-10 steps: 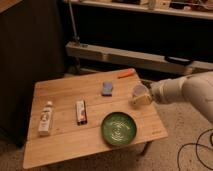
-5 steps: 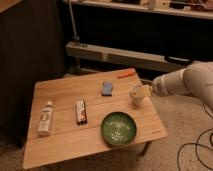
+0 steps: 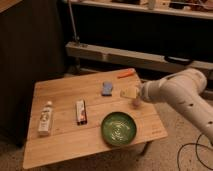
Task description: Place the ceramic cup in the ceramic bowl
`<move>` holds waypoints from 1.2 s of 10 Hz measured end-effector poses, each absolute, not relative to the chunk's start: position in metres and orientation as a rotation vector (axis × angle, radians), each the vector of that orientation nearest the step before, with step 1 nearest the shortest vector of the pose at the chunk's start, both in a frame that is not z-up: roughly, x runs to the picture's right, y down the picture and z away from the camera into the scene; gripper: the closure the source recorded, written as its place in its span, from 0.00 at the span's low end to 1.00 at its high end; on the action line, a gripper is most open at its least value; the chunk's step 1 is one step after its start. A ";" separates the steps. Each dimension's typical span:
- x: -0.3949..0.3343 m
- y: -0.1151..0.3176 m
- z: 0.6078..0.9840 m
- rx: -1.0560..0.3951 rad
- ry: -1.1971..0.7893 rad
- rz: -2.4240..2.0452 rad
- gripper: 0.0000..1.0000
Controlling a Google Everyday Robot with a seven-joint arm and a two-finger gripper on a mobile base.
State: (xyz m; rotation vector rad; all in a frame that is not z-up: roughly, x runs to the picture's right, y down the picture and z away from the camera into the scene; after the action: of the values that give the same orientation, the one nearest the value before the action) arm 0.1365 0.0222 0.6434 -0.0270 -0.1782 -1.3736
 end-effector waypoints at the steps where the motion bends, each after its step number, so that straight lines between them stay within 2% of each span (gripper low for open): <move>1: 0.142 0.017 0.646 -0.132 -0.105 -1.347 0.20; 3: 0.156 0.008 0.648 -0.193 -0.079 -1.289 0.20; 7: 0.238 0.005 0.654 0.037 -0.256 -1.116 0.20; 10: 0.302 -0.002 0.686 0.038 -0.290 -1.032 0.20; 12: 0.313 0.000 0.714 0.035 -0.312 -0.997 0.20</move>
State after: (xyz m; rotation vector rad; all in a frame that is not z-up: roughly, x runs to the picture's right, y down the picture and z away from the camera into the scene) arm 0.3132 -0.0002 0.7141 0.0347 -0.3124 -0.9968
